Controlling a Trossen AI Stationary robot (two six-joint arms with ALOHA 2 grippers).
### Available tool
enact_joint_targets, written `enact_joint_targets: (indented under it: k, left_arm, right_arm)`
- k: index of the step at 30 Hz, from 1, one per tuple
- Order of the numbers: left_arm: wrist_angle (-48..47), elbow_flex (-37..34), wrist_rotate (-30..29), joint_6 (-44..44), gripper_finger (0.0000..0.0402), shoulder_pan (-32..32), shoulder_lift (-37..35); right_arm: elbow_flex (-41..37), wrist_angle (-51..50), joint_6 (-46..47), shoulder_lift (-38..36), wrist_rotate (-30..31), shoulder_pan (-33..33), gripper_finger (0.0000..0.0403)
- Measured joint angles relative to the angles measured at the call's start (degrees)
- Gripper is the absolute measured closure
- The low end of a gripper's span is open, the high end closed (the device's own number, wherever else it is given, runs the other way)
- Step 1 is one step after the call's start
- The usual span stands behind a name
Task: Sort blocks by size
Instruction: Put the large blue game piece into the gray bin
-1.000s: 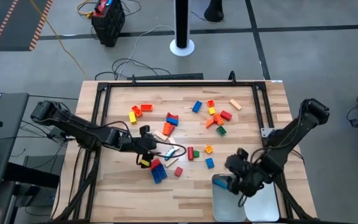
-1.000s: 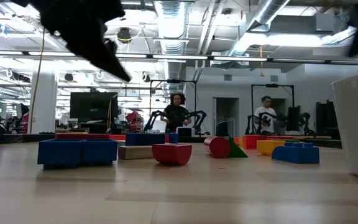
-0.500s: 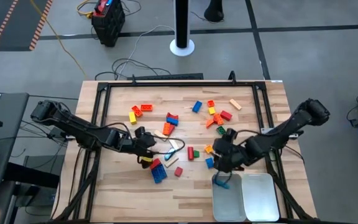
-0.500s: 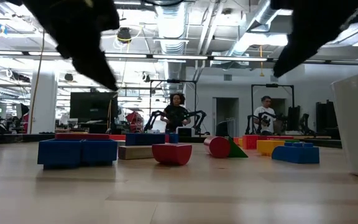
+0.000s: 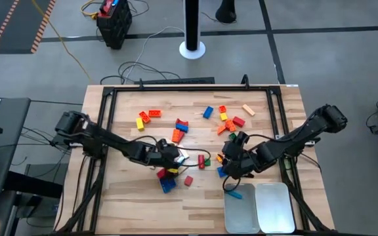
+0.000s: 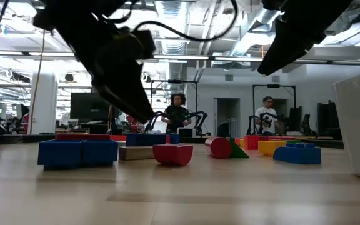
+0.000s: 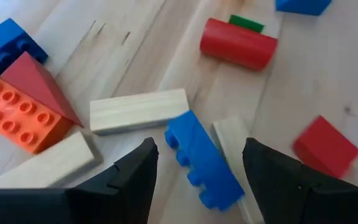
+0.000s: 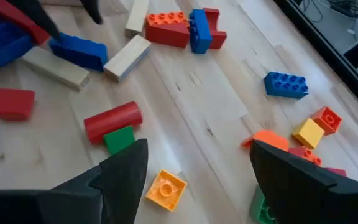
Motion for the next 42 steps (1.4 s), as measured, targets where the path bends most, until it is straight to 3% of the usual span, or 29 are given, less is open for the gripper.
enact_joint_targets:
  k: [13, 17, 24, 28, 35, 39, 42]
  left_arm:
    - [-4.30, 1.49, 5.96, 2.55, 0.0184, 4.19, 4.67]
    - [-7.23, 1.33, 10.08, 3.87, 0.0218, 5.43, 4.67]
    - [-7.35, 1.16, 10.05, 8.64, 0.0319, 5.59, 4.67]
    - [-7.45, 1.16, 8.01, 10.80, 0.0320, 5.59, 4.12]
    - [-7.48, 1.16, 2.70, 14.01, 0.0319, 5.59, -2.20]
    - [-3.02, 1.16, 1.27, 17.64, 0.0310, 5.63, -5.82]
    - [3.86, 1.16, 2.82, 21.78, 0.0312, 5.61, -6.65]
  right_arm:
    - [0.00, 0.23, 0.20, 0.00, 0.02, 2.24, 0.0093]
    - [0.01, 0.64, 0.17, 0.00, 0.06, 2.22, 0.0093]
    - [0.02, 0.89, 0.11, -0.02, 0.61, 2.20, 0.0093]
    - [0.78, -1.97, 0.38, -0.02, 0.61, 2.90, 0.0093]
    - [6.08, -17.37, 9.52, -0.09, 0.62, 7.00, 0.0093]
    - [6.16, -16.97, 10.13, -0.09, 0.59, 8.38, 0.0093]
    - [5.38, -10.66, 5.68, -0.11, 0.67, 8.54, 0.0093]
